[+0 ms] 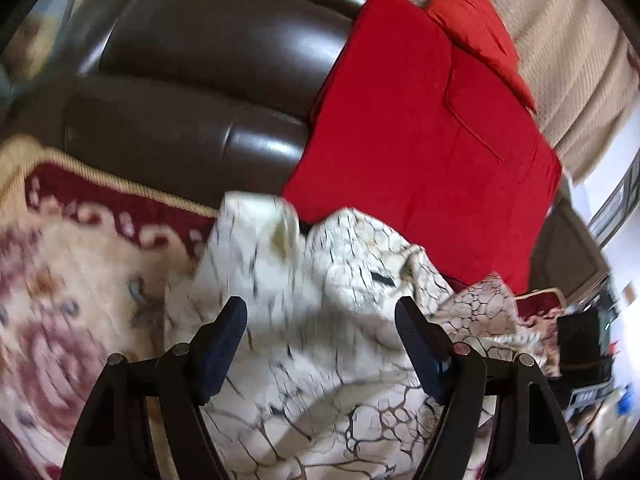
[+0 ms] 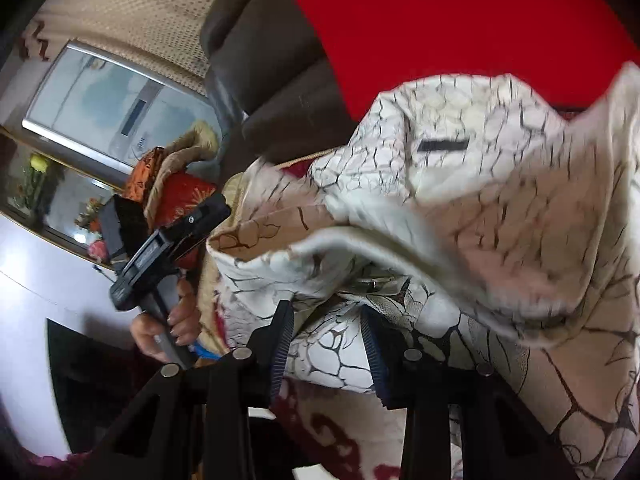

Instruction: Fold large clothes

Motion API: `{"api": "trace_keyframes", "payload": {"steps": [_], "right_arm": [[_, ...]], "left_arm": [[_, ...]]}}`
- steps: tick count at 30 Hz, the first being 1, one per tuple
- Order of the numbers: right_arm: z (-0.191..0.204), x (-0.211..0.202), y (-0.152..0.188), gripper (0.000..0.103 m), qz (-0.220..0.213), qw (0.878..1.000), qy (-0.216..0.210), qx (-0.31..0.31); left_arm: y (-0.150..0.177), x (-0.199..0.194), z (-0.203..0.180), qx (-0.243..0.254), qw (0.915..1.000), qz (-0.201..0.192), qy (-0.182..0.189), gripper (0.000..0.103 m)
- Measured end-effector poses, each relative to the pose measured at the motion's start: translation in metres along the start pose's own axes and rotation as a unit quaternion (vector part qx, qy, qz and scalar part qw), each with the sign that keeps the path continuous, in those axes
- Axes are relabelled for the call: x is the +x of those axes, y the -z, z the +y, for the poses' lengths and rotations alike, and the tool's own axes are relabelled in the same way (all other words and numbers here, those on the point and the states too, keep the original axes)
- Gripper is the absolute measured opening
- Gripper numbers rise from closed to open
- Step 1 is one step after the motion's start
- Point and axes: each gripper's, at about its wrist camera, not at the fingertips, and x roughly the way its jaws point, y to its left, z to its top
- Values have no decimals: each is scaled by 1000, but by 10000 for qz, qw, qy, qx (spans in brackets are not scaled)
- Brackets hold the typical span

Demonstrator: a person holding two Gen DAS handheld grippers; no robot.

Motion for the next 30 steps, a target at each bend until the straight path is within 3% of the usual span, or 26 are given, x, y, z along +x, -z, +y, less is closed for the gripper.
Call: {"api": "trace_keyframes", "payload": {"steps": [5, 7, 9, 11, 12, 13, 14, 18, 21, 22, 23, 25, 27, 30], "right_arm": [[4, -10, 39, 38, 158, 9997, 51, -199], [10, -21, 47, 40, 76, 9994, -108, -308], [17, -33, 52, 40, -78, 9989, -241, -406], [19, -41, 53, 40, -223, 9988, -71, -432], [16, -44, 54, 43, -269, 9990, -39, -343], [12, -46, 55, 64, -307, 9993, -46, -193], [4, -48, 56, 77, -377, 9992, -43, 81], [-14, -52, 63, 77, -451, 9966, -309, 620], [-22, -35, 60, 77, -559, 9932, -264, 991], [-18, -34, 58, 73, -673, 9933, -274, 899], [-12, -34, 55, 58, -810, 9934, -244, 768], [-1, -34, 48, 27, -963, 9939, 64, 528], [6, -33, 37, 24, -1153, 9921, 293, 410], [10, -28, 18, 10, -1342, 9893, 491, 285]], "left_arm": [[26, 7, 7, -497, 9983, -146, -249, 77], [30, 14, -1, -486, 9970, -59, -595, 77], [31, 22, -9, -391, 9974, -45, -598, 77], [33, 25, -12, -413, 9977, -80, -541, 77], [34, 29, -13, -380, 9983, -54, -440, 77], [33, 39, -17, -341, 9989, 13, -337, 77], [34, 41, -18, -329, 9991, 83, -268, 77], [34, 44, -11, -482, 9986, 214, -36, 77], [37, 41, -11, -335, 9990, 136, -272, 77], [37, 41, -12, -221, 9987, 107, -444, 77], [37, 40, -12, -107, 9981, 88, -599, 77], [39, 35, -14, 139, 9967, -67, -796, 66], [38, 36, -15, 296, 9962, -110, -817, 31], [35, 37, -9, 173, 9962, -138, -848, 11]]}}
